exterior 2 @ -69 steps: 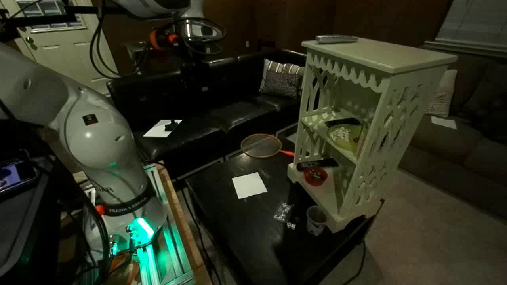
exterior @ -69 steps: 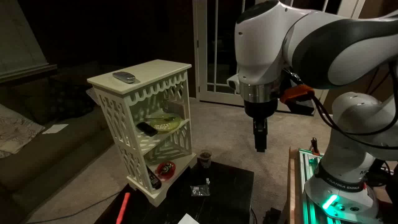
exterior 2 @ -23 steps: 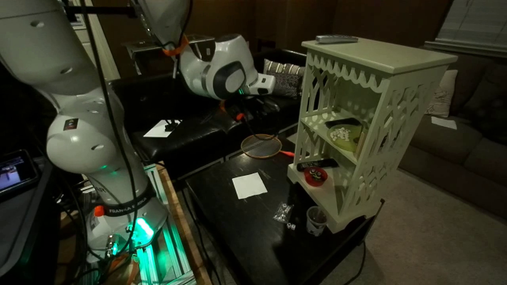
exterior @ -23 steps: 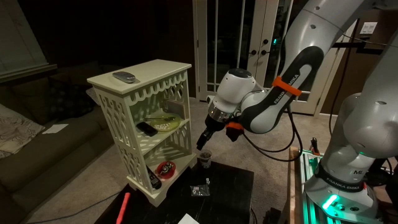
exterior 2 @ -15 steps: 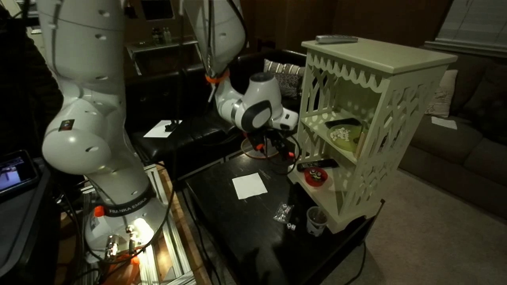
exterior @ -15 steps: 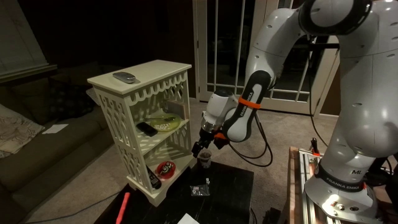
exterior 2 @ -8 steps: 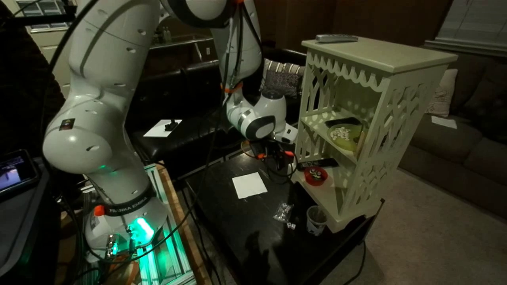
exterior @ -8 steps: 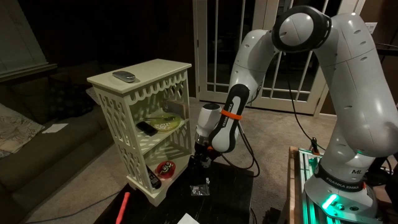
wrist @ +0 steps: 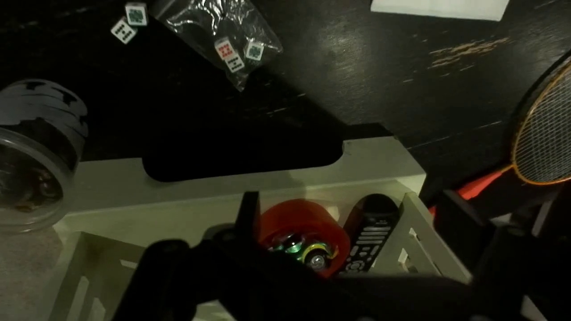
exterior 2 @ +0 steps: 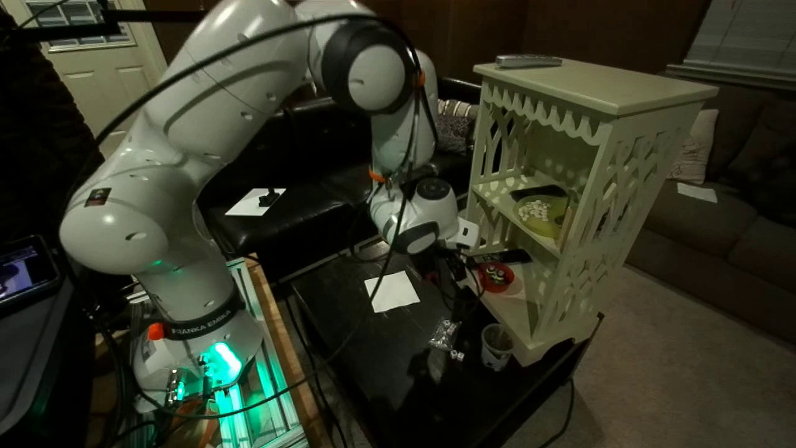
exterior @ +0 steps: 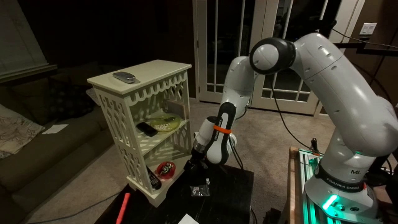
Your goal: Remove the toy car from the bowl
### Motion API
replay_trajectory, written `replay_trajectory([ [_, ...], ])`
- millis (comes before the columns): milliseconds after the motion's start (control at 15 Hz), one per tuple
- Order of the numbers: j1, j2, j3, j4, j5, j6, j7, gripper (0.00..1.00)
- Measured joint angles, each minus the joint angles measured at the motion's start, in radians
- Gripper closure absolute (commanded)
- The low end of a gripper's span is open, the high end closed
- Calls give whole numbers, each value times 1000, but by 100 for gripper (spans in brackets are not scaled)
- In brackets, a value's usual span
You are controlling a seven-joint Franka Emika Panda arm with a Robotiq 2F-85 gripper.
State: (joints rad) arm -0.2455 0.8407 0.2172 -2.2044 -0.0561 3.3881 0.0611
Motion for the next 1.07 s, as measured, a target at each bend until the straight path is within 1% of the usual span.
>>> replay_trajectory([
  [200,-41,179,3,159,-74,71,-51,0],
  [333,-61,270,16,263,-117,101,-62,0],
  [467,-81,332,44,350,-151,119,-62,0],
  [667,-105,386,84,452,-186,124,-62,0],
  [800,-125,406,105,484,-199,124,-62,0],
  [1067,-135,412,113,492,-202,124,-49,0],
])
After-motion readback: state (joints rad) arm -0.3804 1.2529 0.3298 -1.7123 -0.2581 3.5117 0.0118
